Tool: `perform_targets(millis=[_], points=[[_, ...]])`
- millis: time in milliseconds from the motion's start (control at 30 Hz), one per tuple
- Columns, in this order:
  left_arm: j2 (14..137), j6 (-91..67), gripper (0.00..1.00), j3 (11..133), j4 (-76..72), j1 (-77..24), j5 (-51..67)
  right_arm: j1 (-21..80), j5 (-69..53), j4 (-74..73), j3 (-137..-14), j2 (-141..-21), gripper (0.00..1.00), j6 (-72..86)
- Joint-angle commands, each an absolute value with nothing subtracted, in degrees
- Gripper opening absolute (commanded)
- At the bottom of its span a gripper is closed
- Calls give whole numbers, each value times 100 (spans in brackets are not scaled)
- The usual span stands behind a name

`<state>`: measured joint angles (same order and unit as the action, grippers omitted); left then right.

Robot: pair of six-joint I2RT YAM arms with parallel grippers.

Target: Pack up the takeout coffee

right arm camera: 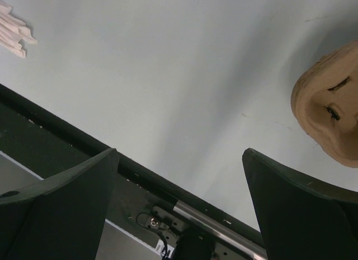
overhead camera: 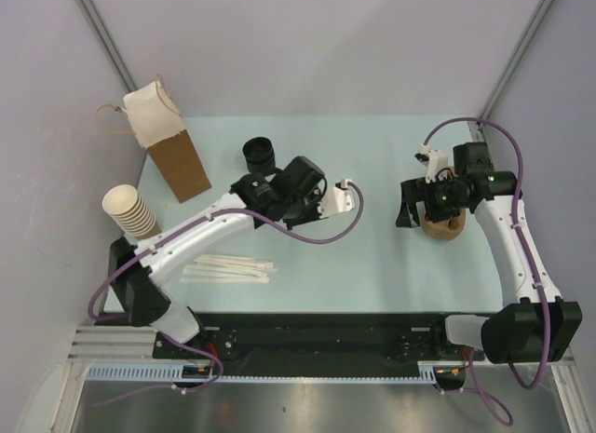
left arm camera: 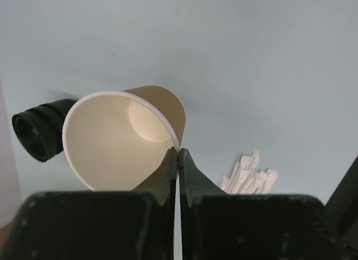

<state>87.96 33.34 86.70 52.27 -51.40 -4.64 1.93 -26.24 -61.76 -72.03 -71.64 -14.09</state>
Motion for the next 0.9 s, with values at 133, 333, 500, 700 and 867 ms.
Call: perform_targets(millis=[133,333,500,700,867], points=[[9342,3094,0,8192,4009,-5616,-809,-281,-2452,-5915,-7216,-7225,100,-1266],[9738,2874,0,8016,3753,-5836,-756,-369,-2558,-5950,-7225,-7207,100,-1266],[9791,2637,0,7814,3472,-5941,-546,-395,-2601,-5959,-7216,-7216,100,-1266],[9703,2408,0,7515,3270,-5941,-325,-413,-2646,-5950,-7216,-7251,100,-1266],[9773,2294,2,7497,3234,-5933,-167,-422,-2689,-5959,-7216,-7286,100,-1257]])
